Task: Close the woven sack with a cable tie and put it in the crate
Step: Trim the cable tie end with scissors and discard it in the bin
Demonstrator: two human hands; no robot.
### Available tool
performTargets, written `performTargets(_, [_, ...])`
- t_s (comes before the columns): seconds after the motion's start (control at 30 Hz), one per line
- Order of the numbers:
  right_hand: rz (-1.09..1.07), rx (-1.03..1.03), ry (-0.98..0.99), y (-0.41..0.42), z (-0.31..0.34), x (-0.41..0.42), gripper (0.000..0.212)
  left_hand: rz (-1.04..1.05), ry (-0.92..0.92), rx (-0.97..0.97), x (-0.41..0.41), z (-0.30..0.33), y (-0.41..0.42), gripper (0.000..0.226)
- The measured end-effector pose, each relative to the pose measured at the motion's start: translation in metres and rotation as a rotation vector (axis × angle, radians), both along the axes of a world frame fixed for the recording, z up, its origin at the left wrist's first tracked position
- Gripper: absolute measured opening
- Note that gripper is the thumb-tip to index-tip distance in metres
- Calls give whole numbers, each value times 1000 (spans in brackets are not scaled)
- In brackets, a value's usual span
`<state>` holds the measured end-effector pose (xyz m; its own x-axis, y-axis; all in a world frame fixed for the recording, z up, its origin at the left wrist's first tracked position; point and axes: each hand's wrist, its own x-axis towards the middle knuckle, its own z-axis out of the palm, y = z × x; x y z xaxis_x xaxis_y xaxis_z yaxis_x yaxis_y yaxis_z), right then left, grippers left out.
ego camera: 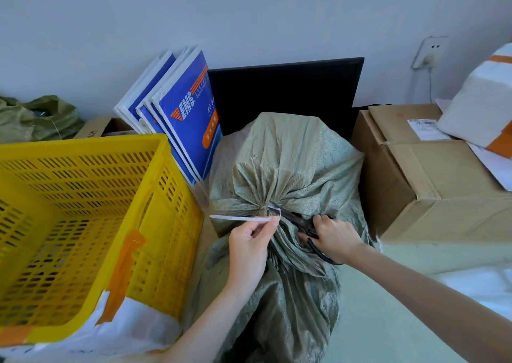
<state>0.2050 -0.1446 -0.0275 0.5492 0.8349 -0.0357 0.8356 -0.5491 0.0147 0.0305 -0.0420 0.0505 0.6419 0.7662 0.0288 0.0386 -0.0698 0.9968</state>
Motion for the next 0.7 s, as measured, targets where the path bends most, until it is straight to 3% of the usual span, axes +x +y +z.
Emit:
performTargets(0.33, [-14, 38, 47, -4, 2, -3, 57, 76, -52, -8, 1, -2, 0, 16])
performTargets(0.7, [0, 20, -49, 9, -5, -14, 57, 18, -37, 6, 12, -12, -19, 17])
